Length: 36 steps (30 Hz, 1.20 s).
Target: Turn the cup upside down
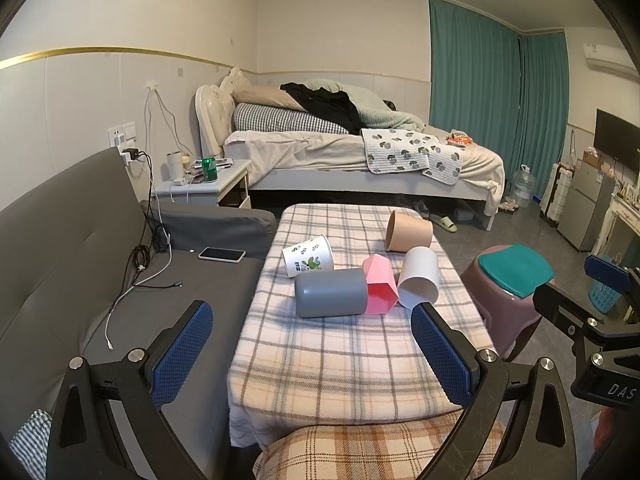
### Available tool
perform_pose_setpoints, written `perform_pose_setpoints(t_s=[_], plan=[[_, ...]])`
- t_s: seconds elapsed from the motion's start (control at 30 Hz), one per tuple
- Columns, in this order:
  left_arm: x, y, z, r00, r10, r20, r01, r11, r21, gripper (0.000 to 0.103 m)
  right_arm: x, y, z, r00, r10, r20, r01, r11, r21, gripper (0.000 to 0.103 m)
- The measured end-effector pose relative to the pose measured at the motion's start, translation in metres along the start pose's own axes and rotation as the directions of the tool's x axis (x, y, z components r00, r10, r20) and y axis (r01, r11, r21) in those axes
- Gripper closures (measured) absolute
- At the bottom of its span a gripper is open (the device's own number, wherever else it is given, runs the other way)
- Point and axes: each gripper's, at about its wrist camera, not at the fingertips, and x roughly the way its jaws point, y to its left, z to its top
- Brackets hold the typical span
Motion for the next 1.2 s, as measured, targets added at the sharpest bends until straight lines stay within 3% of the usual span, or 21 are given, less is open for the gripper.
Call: perform_pose_setpoints(t_s=[0.4,0.5,0.87,1.2], plan=[[0.001,-0.008,-0.006,0.999,0.015,-0.032,-0.016,1.0,-0.006,0.0,0.011,-0.003,-0.004,1.0,0.027,-0.01,-0.027,1.0,-0.002,0.0],[0.022,-0.011,-0.013,0.998,0.025,-0.06,-0.026,1.0,-0.014,0.0,0.02,-0.007,-0.002,0.999,0.039,-0.024,-0.039,0.999,0.004,0.0],[0.079,-0.013,0.019,0.983,0.084,-0.166,-0.091,0.995,-0.039,0.0,0.074,-0.03,0.029,0.996,0.066,-0.06,-0.071,0.995,-0.075,0.0],[0.167,-0.022,0.044,0.964,0.102,-0.244,-0.115,0.993,-0.037,0.0,0.168,-0.062,0.064,0.986,0.082,-0.143,-0.105,0.981,-0.163,0.0]])
